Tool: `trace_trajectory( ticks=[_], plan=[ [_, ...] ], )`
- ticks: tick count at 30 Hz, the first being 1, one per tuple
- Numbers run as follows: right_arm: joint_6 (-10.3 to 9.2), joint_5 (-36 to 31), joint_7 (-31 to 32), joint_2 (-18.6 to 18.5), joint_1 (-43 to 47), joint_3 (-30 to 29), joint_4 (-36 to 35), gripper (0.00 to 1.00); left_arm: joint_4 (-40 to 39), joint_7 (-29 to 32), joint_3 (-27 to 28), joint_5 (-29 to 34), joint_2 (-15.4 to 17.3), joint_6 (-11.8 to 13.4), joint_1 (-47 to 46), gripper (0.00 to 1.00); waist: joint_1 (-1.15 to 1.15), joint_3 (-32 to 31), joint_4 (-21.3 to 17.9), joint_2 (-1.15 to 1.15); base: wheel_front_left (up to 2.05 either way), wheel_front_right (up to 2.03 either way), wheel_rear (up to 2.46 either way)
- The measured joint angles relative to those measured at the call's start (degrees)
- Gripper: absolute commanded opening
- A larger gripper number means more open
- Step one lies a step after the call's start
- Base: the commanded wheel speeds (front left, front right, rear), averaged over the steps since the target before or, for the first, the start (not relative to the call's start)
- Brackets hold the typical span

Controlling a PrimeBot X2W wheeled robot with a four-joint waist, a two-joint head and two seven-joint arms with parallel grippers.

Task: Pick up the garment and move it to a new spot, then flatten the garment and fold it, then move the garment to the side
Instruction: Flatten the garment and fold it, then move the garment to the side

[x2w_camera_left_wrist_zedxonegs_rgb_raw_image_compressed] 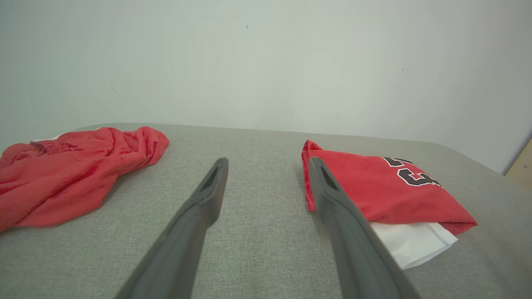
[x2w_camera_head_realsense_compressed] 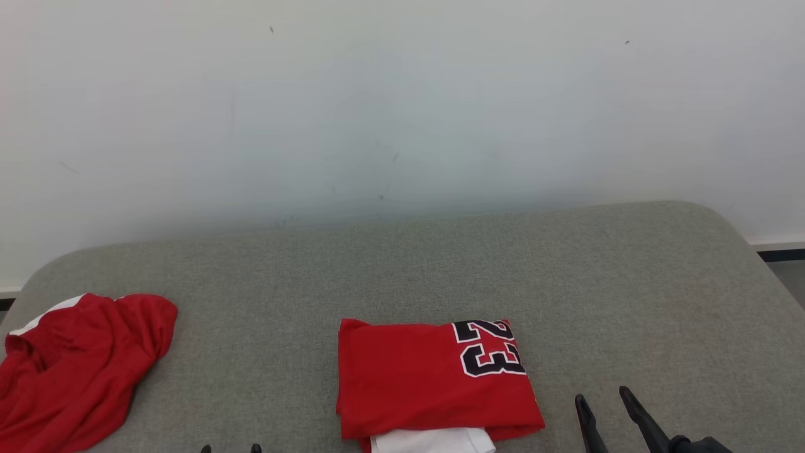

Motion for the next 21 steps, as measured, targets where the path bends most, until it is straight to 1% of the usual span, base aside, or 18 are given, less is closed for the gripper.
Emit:
trace_trajectory(
  ticks=[9,16,21],
  plan=[
    [0.0,-0.13,0.0,0.26,0.55,0.22,0.15,1.0,1.08,0.01,1.88,1.8,-1.71,-2.46,0.9,1.0,0.0,-0.62,0.07,0.0,0.0,0.0,0.0],
    [0.0,-0.13,0.0,0.26,0.54,0.33,0.49,1.0,1.89,0.01,2.32,2.94,-2.44,-3.48,0.91,1.0,0.0,-0.81,0.14,0.0,0.0,0.0,0.0],
    [0.0,-0.11,0.0,0.3,0.53,0.52,0.73,1.0,1.92,0.01,2.53,3.31,-2.66,-3.55,0.92,1.0,0.0,-0.92,0.32,0.0,0.0,0.0,0.0]
  ],
)
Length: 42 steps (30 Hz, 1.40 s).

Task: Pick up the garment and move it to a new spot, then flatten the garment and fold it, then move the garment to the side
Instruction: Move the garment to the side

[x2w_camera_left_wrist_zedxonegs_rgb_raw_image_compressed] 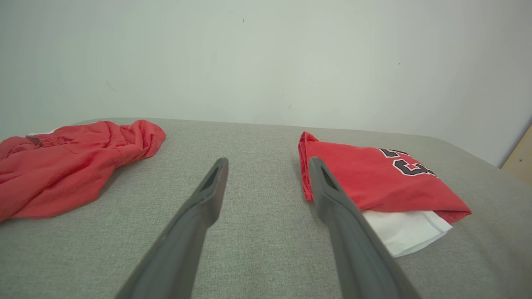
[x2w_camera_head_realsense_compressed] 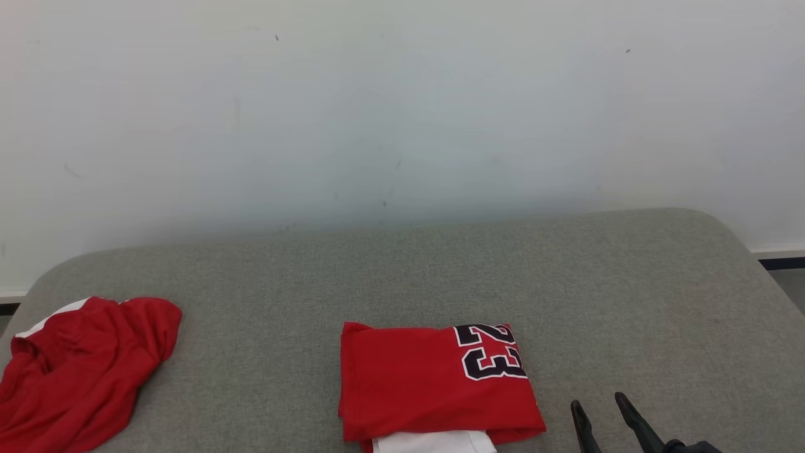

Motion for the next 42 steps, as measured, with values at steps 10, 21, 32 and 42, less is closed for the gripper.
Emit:
trace_trajectory(
  ticks=[10,21,32,42],
  plan=[
    [0.0,0.27,0.0,0.24,-0.05,0.48,0.64,1.0,0.27,0.0,0.4,0.59,-0.18,-0.45,0.04,1.0,0.0,-0.23,0.39,0.0,0.0,0.0,0.0],
    [0.0,6.23,0.0,0.37,-3.28,1.83,6.05,1.0,0.21,0.0,0.23,0.9,-0.26,-0.99,-0.07,1.0,0.0,1.42,0.92,0.0,0.0,0.0,0.0],
    [-0.01,27.27,0.02,-1.27,-17.38,11.9,23.8,1.0,0.75,0.0,-1.34,0.97,-0.3,-1.38,-1.33,1.0,0.01,3.72,3.94,0.0,0.0,0.0,0.0],
    [0.0,44.47,0.78,-7.27,-27.73,20.42,32.84,1.0,0.96,0.0,-2.61,0.91,-0.31,-1.71,-2.6,1.0,0.01,7.79,7.72,0.01,0.0,0.0,0.0]
  ],
)
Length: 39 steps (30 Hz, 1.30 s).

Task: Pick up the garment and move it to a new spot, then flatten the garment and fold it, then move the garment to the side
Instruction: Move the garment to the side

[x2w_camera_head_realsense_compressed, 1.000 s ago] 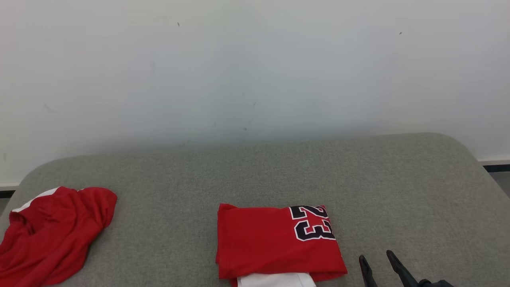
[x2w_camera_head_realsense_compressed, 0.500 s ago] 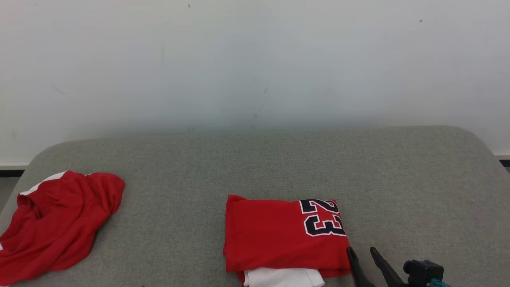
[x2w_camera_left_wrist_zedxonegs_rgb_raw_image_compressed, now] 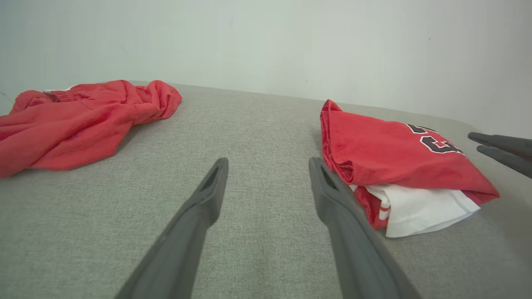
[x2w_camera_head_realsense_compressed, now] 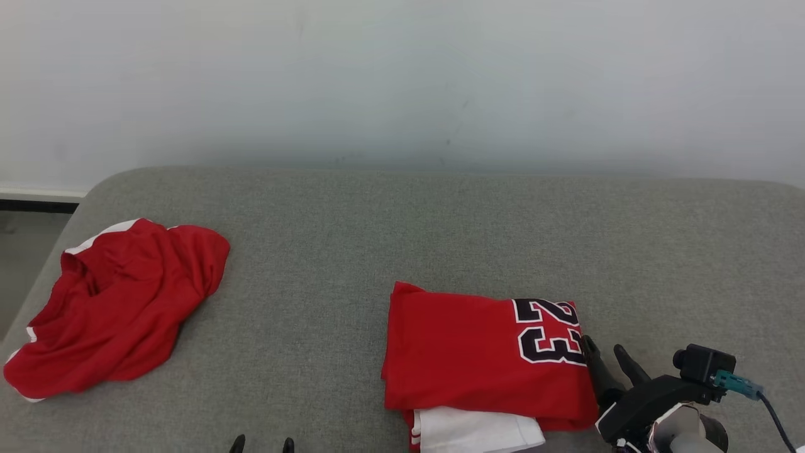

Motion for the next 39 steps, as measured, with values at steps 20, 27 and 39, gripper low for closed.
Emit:
trace_trajectory(
  ticks=[20,27,39],
  plan=[
    [0.0,9.29,1.08,-2.0,-4.45,12.36,3.77,0.0,-0.22,0.0,-2.04,-0.27,0.0,0.0,-3.43,1.0,0.0,3.92,1.49,0.0,0.0,0.0,0.0],
    [0.0,9.94,-0.03,-3.1,-5.11,15.67,3.64,0.0,-0.14,-0.01,-1.85,-0.26,-0.01,0.26,-3.49,1.0,0.0,3.11,1.06,-0.01,0.0,0.0,0.0],
    [0.0,1.49,-0.73,-5.21,-8.08,14.22,2.23,0.0,-1.2,-0.01,-0.94,-0.24,0.0,0.52,-3.35,1.0,-0.01,3.49,-3.14,-0.01,0.0,0.0,0.0]
  ],
)
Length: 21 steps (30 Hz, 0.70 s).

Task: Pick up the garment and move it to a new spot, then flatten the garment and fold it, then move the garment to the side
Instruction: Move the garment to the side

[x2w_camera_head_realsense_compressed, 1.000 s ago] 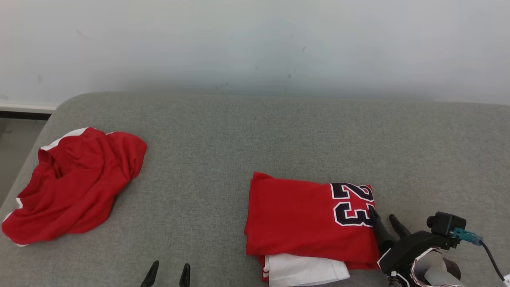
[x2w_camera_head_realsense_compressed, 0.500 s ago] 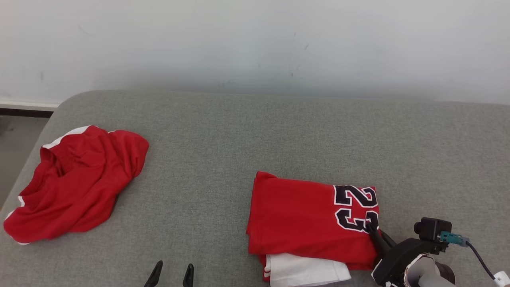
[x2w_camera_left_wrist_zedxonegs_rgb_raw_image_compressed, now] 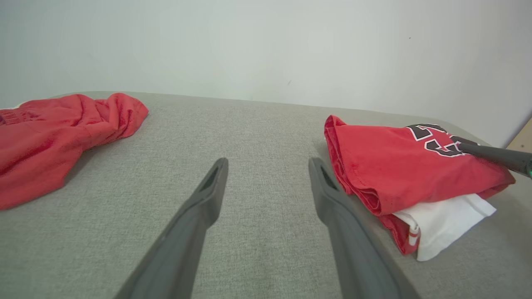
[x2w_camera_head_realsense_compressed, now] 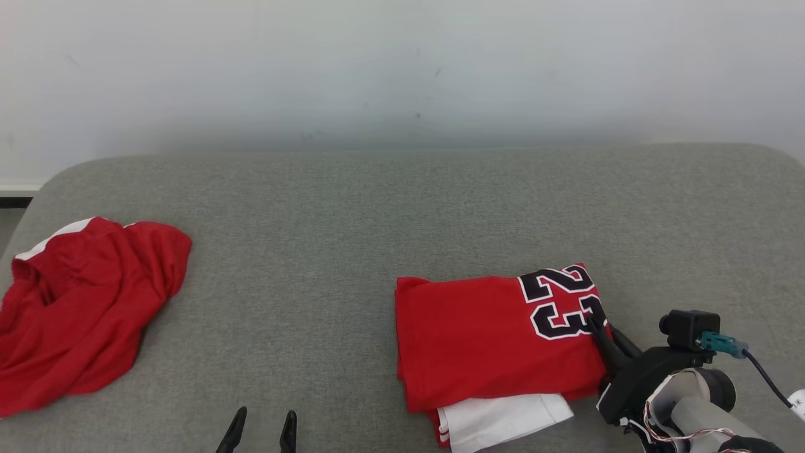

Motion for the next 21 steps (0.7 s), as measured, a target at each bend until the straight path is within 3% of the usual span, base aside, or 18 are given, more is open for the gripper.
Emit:
trace_trajectory(
  ticks=[10,21],
  plan=[
    [0.0,-10.73,-0.03,0.87,-0.43,-7.92,-3.22,0.0,-0.36,0.0,0.18,0.48,-0.01,-0.33,-0.34,1.0,0.0,0.77,-7.17,0.0,0.0,0.0,0.0],
    [0.0,-15.69,-0.03,2.75,0.76,-12.03,-5.92,0.0,-0.49,0.0,0.79,2.11,-0.01,-1.32,-1.57,1.0,0.0,2.03,-17.02,0.0,0.0,0.0,0.0]
  ],
)
